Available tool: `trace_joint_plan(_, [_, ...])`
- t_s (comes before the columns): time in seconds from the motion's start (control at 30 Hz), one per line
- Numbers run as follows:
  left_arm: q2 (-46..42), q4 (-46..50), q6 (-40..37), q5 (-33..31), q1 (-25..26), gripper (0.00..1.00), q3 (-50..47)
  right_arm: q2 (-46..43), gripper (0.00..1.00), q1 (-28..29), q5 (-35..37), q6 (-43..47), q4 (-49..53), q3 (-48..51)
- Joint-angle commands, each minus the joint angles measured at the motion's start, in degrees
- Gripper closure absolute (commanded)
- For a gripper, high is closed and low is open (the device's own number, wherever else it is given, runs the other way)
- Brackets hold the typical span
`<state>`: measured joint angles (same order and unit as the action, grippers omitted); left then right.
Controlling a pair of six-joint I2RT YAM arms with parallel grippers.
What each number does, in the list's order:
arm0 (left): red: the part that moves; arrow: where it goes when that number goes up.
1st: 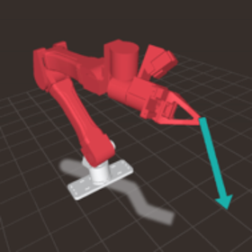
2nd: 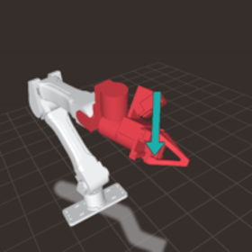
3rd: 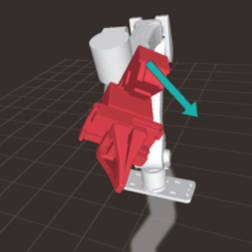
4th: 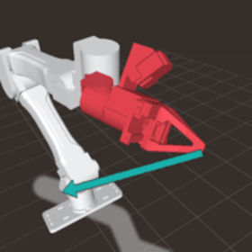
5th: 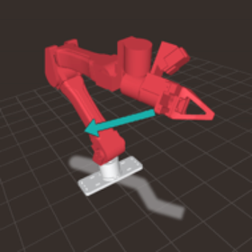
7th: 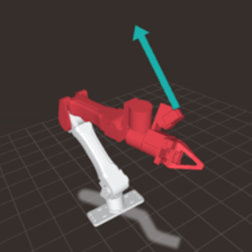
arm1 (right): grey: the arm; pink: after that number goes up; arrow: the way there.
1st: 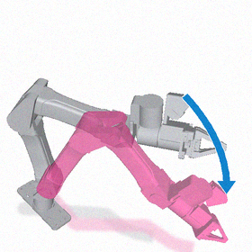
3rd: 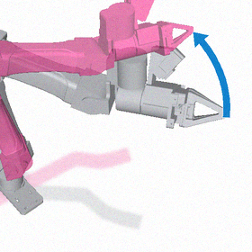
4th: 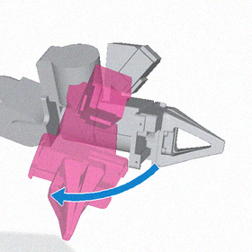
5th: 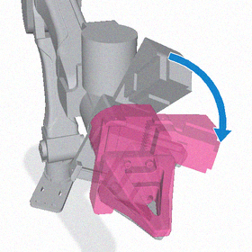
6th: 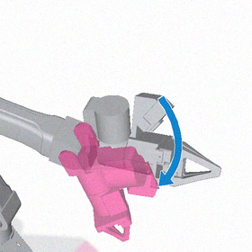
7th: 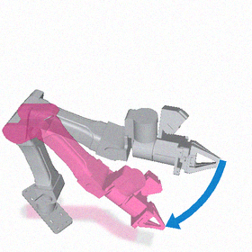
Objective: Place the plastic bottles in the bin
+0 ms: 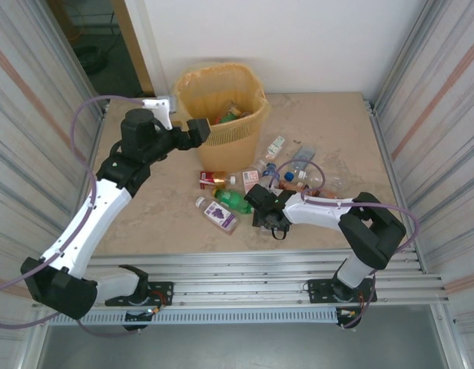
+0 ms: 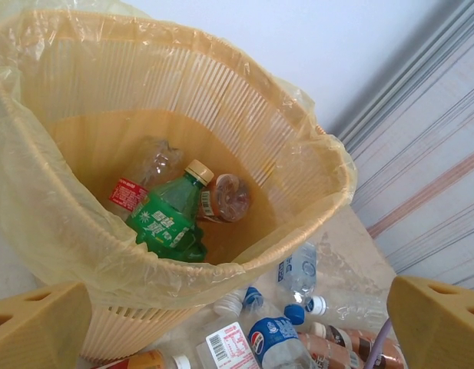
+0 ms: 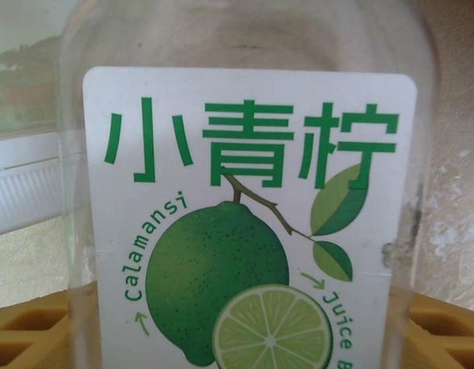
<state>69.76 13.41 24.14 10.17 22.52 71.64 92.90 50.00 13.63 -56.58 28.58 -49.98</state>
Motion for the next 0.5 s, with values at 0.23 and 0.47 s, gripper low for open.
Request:
trace_joint_plan(0.23, [1.67, -0.71, 0.88, -0.34, 0.06, 0.01, -0.27, -2.37, 0.47, 0.97, 3.03, -1.32, 4.37, 0.43])
trace_joint_plan(0.47, [2.29, -1.11, 1.34, 0.84, 0.07, 0.01, -0.17, -8.77, 0.5, 1.16, 6.59, -1.08, 8.81, 0.68])
